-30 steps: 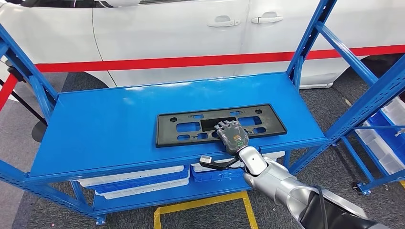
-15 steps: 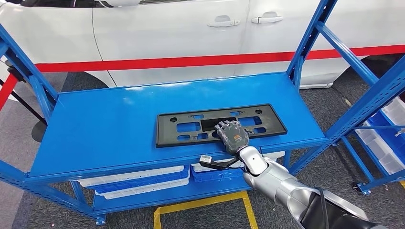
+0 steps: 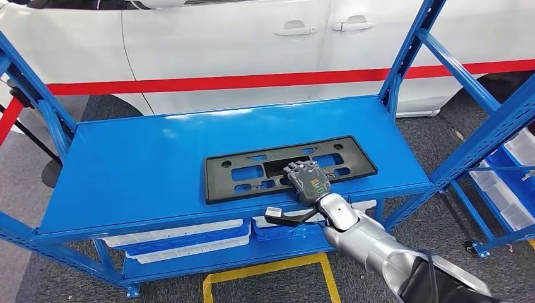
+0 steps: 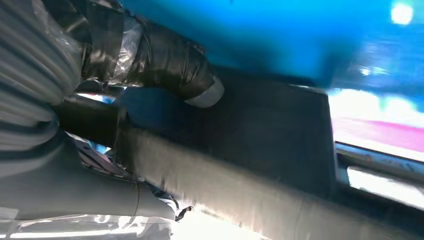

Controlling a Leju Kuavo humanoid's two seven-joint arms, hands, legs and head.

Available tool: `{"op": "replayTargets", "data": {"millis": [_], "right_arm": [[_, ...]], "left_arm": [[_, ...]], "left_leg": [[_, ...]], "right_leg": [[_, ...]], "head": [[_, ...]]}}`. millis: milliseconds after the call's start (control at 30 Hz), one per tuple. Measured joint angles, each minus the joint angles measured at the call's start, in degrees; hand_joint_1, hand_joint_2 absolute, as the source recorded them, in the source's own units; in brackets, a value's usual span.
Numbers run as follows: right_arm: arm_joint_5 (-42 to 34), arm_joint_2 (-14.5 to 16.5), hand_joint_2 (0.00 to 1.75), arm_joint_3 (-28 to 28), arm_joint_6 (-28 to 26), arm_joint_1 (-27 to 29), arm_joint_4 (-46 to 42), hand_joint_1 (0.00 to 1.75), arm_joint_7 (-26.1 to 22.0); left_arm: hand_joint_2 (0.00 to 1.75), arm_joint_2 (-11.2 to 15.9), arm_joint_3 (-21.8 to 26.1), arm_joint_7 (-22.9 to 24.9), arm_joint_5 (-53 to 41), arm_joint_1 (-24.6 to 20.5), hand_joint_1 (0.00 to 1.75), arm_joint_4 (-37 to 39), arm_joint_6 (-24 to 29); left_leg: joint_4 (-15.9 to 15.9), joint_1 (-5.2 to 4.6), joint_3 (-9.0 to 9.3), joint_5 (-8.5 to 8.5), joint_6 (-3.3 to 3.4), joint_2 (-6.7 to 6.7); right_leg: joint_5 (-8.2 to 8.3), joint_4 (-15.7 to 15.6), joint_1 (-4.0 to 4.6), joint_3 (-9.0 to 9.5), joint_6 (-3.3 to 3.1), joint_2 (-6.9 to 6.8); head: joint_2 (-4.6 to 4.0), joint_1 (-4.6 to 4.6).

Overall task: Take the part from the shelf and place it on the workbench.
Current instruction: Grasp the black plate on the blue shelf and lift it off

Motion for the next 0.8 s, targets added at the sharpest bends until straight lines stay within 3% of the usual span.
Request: {"op": "replayTargets", "data": {"millis": [133,267,333,400,433,467,500,567,633,733,800], "right_arm": [[-5.91,-2.52,1.75,-2.62,2.49,3.54,-10.88,1.71,-4.01],[-8.92,-5.01,1.75,-5.57,5.39,5.99,-21.95,1.71,-5.34],[-9.85,-6.17,1.75,-6.76,6.04,6.89,-26.00,1.71,-5.93],[-10.42,-7.20,1.75,-7.63,6.39,7.79,-29.11,1.71,-6.54],[-10.69,-7.69,1.75,-7.93,6.58,8.25,-30.25,1.71,-6.85],[-10.92,-8.15,1.75,-8.16,6.82,8.66,-31.26,1.71,-7.14],[-11.12,-8.63,1.75,-8.32,7.04,9.00,-32.19,1.71,-7.41],[-11.38,-9.52,1.75,-8.61,7.26,9.38,-33.99,1.71,-7.82],[-11.44,-10.15,1.75,-8.88,7.24,9.56,-35.59,1.71,-8.00],[-11.12,-10.84,1.75,-9.07,6.95,10.07,-37.14,1.71,-8.10],[-10.42,-11.17,1.75,-9.08,6.31,10.41,-37.95,1.71,-8.22]], "left_arm": [[1.75,0.05,-0.14,-0.64,0.04,0.33,0.00,0.00,-0.02],[1.75,0.08,-0.63,-1.04,0.04,0.46,0.00,0.00,-0.01],[1.75,0.09,-0.95,-1.22,0.03,0.46,0.00,0.00,-0.10],[1.75,0.13,-1.25,-1.35,0.01,0.49,0.00,0.00,-0.25],[1.75,0.17,-1.34,-1.40,-0.04,0.51,0.00,0.00,-0.35],[1.75,0.21,-1.43,-1.48,-0.10,0.52,0.00,0.00,-0.49],[1.75,0.24,-1.50,-1.57,-0.21,0.53,0.00,0.00,-0.65],[1.75,0.36,-1.67,-1.73,-0.40,0.50,0.00,0.00,-0.97],[1.75,0.65,-1.87,-1.78,-0.50,0.46,0.00,0.00,-1.17],[1.75,1.13,-2.16,-1.78,-0.55,0.48,0.00,0.00,-1.30],[1.75,1.35,-2.34,-1.78,-0.63,0.50,0.00,0.00,-1.32]], "left_leg": [[0.29,-0.21,-0.34,-0.12,0.36,-0.05],[-0.56,-0.08,-0.16,0.97,1.34,0.03],[-1.54,0.12,-0.26,1.84,2.01,0.23],[-1.55,-0.08,-0.80,2.13,2.32,0.30],[-1.39,-0.15,-1.10,2.18,2.33,0.29],[-1.16,-0.18,-1.39,2.22,2.33,0.29],[-0.87,-0.18,-1.68,2.23,2.29,0.28],[-0.10,-0.15,-2.28,2.13,2.05,0.28],[0.59,-0.27,-2.88,2.15,1.38,0.25],[0.80,-0.39,-3.36,2.74,0.04,0.24],[1.93,-0.25,-4.17,1.31,-0.72,0.16]], "right_leg": [[0.17,-0.16,-0.38,-0.16,0.35,-0.02],[0.13,-0.10,-0.52,-0.37,1.11,-0.04],[-2.81,3.24,-0.48,-1.76,1.21,-0.17],[-6.94,10.13,-0.57,-4.52,1.21,-0.28],[-8.04,13.13,-0.59,-5.64,1.27,-0.29],[-8.06,14.53,-0.64,-6.03,1.34,-0.31],[-7.04,13.91,-0.71,-5.48,1.40,-0.36],[-3.79,7.65,-0.92,-2.10,1.40,-0.49],[-2.10,2.35,-0.74,0.50,1.07,-0.51],[-1.58,1.17,-0.43,0.23,-0.04,-0.39],[-0.69,0.79,-0.58,-0.53,-1.19,-0.29]], "head": [[0.01,0.00],[-0.01,0.02],[0.00,0.03],[0.00,0.02],[-0.01,0.02],[-0.01,0.02],[-0.01,0.02],[-0.01,0.03],[0.01,0.02],[-0.01,0.01],[-0.01,0.01]]}}
